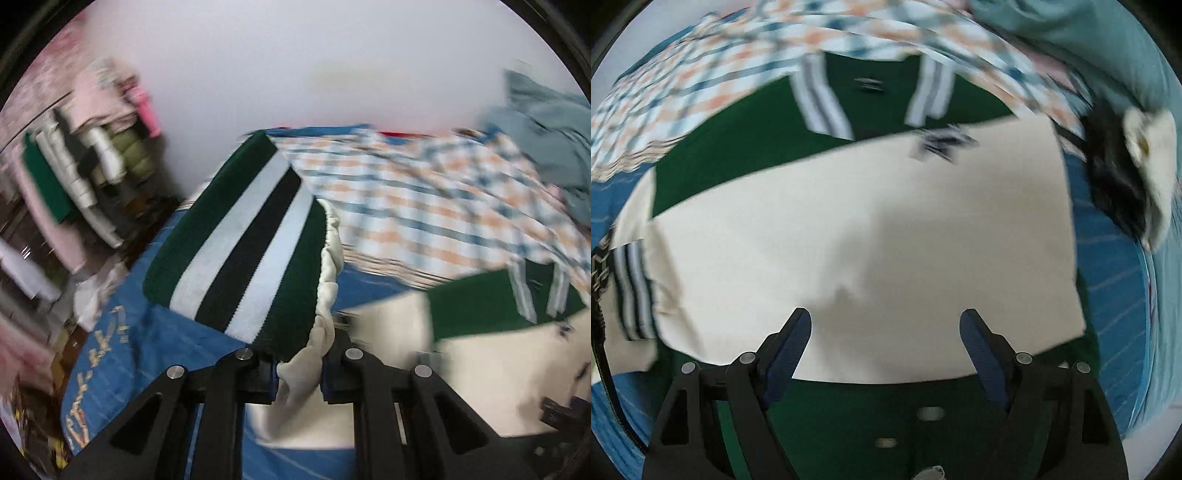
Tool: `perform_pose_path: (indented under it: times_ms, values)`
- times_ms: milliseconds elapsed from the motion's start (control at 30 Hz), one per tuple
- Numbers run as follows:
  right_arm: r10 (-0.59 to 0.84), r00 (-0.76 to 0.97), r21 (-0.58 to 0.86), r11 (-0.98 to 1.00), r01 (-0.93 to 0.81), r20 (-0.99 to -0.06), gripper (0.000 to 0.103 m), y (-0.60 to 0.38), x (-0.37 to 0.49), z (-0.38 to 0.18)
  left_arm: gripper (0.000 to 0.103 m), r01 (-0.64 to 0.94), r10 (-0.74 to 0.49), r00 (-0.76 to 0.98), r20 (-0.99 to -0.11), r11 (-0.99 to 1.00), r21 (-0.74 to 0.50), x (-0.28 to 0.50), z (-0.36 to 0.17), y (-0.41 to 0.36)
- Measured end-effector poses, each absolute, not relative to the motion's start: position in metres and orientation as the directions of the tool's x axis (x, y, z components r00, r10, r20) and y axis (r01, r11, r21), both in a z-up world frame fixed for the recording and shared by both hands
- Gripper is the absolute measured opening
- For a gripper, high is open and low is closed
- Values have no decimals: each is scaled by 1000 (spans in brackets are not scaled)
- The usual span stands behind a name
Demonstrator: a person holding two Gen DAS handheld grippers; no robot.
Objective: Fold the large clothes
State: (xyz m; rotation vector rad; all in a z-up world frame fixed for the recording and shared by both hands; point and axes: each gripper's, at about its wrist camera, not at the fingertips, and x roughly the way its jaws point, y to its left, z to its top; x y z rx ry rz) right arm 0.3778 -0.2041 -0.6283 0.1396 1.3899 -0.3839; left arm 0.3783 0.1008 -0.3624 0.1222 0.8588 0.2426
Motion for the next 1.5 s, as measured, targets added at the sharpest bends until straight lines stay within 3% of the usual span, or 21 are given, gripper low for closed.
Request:
perform_pose_path:
  times_ms: [433,633,733,767,800,867,1000,1133,1300,1433,1467,1500]
  values:
    - [-160,159,-54,850,524,-974,84,-419,309,-616,11,214,-22,529,-848,971,108,358,-391,-220]
    - [-136,106,-40,779,626,-985,84,-525,256,-630,12,308,-39,423,-905,946,104,355,-444,-323]
    - [-65,146,44,764,643,-987,84,-557,231,-636,17,325,-19,359,-933,940,106,356,-478,-356]
    - [-45,157,67,764,641,-987,84,-563,225,-636,28,325,-19,348,-937,940,102,356,-483,-359]
    - [-9,174,106,764,637,-985,84,-571,217,-637,51,332,-38,332,-942,940,79,357,-488,-362]
    - [72,215,195,748,634,-974,84,-580,203,-636,82,348,-99,291,-952,937,9,355,-491,-366]
    - [169,268,304,724,619,-948,84,-582,184,-625,83,354,-154,322,-934,935,-33,348,-465,-358]
    - [245,268,358,747,560,-932,84,-565,185,-615,83,274,-104,385,-917,962,7,331,-424,-298]
    - [270,194,325,872,366,-943,84,-511,222,-626,83,74,206,418,-885,963,259,294,-427,-177]
    - [299,94,312,928,201,-950,83,-464,261,-656,83,-22,417,277,-866,903,428,287,-494,-96]
    - [300,62,306,937,167,-952,80,-453,271,-668,83,-50,447,240,-861,892,449,288,-511,-76]
    - [270,42,273,950,151,-962,58,-447,277,-677,83,-68,468,220,-856,883,465,291,-522,-65]
